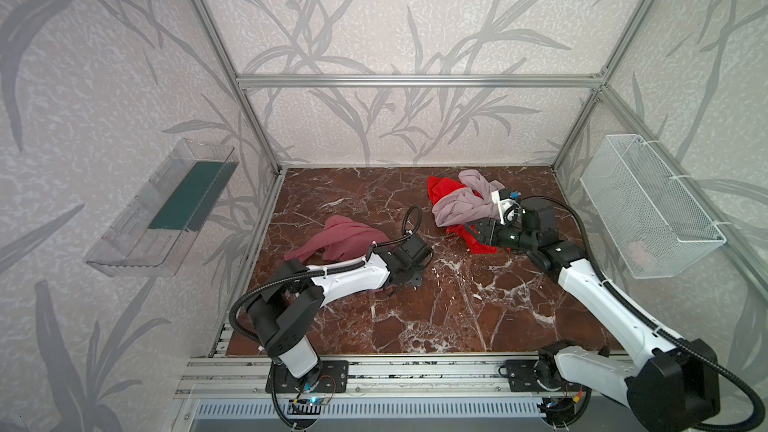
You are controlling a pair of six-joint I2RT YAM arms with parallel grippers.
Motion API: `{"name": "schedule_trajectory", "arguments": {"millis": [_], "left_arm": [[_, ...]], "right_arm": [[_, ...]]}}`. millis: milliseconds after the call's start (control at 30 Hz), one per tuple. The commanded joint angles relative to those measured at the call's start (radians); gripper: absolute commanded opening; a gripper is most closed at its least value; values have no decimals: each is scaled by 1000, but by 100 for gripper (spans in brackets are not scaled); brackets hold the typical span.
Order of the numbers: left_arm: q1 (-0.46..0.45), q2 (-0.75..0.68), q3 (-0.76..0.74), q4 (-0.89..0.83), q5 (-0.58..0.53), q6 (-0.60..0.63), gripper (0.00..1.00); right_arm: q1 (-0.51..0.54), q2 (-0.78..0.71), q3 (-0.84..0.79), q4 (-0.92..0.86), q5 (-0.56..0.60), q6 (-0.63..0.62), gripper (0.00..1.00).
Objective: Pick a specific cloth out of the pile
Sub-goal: 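Move the right gripper back beside the pile while the left gripper grasps the pink cloth, then drag the pink cloth with the left gripper farther from the robot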
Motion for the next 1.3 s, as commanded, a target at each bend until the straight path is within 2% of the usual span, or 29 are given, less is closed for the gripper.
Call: {"name": "schedule_trajectory", "arguments": {"millis": [0,567,867,1100,1267], "left_arm": [[-2,36,35,-26,-58,-18,38],[0,150,87,-64,-110,-5,35],[0,220,115,-123,-145,-6,20],[-1,211,112,-132,-161,2,0],[-2,175,118,-134,-161,11,0]], "right_arm": [[-10,-5,-10,27,-20,0,50],[-42,19,-34,82,-50,48,50],[-49,29,-46,113,-54,75,50],[-57,35,-52,130,-54,92,49],[-59,38,-52,137,-53,100,49]]}}
